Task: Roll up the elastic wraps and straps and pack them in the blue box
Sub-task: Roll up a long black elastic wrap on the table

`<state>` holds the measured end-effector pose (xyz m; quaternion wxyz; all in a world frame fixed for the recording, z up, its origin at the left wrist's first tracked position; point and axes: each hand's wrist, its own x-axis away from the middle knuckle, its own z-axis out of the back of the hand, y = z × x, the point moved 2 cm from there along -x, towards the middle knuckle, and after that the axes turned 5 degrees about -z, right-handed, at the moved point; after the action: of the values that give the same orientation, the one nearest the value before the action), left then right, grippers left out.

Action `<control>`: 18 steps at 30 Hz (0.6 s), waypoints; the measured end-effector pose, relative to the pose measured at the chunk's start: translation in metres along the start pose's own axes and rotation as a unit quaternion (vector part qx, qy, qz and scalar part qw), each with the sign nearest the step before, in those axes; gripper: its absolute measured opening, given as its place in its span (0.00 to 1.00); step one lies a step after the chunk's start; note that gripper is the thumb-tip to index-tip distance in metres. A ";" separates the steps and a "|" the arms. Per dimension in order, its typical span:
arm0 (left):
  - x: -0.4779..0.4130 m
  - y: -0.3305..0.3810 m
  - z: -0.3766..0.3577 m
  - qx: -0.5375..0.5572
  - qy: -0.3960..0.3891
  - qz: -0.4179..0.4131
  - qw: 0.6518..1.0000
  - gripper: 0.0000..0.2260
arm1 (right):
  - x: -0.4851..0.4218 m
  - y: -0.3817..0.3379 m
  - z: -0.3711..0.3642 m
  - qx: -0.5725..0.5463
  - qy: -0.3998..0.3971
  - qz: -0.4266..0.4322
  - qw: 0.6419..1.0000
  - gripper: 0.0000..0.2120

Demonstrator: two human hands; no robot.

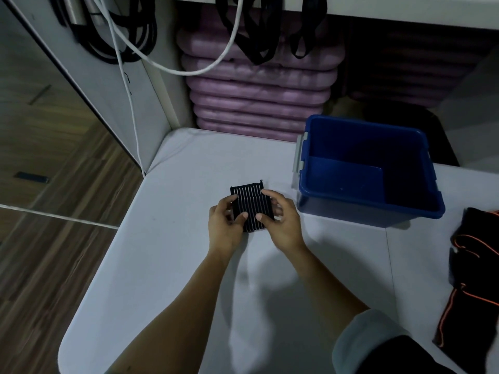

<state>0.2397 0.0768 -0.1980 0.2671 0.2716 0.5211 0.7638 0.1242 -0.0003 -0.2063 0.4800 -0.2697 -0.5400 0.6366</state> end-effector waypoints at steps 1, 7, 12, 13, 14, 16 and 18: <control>-0.001 0.000 0.002 0.012 0.003 0.001 1.000 0.18 | -0.001 -0.002 -0.001 -0.005 -0.001 0.001 1.000 0.27; -0.028 0.008 0.034 0.061 0.016 -0.004 0.998 0.17 | -0.018 -0.027 -0.026 -0.036 -0.019 0.010 0.999 0.25; -0.073 0.014 0.078 0.009 0.025 -0.038 0.999 0.19 | -0.043 -0.053 -0.072 -0.074 -0.035 0.022 0.996 0.25; -0.082 0.013 0.087 0.000 0.026 -0.036 0.999 0.19 | -0.048 -0.055 -0.083 -0.070 -0.039 0.020 0.997 0.26; -0.091 0.012 0.095 -0.008 0.026 -0.034 0.999 0.19 | -0.052 -0.056 -0.094 -0.065 -0.043 0.018 0.997 0.26; -0.105 0.008 0.109 -0.030 0.027 -0.034 0.999 0.19 | -0.060 -0.056 -0.115 -0.059 -0.056 0.011 0.997 0.27; -0.116 0.002 0.118 -0.060 0.028 -0.036 0.997 0.19 | -0.064 -0.052 -0.132 -0.042 -0.066 0.006 0.997 0.28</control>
<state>0.4036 0.0734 -0.1750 0.2954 0.2144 0.4912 0.7908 0.2798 -0.0043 -0.2037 0.4280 -0.2497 -0.5952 0.6326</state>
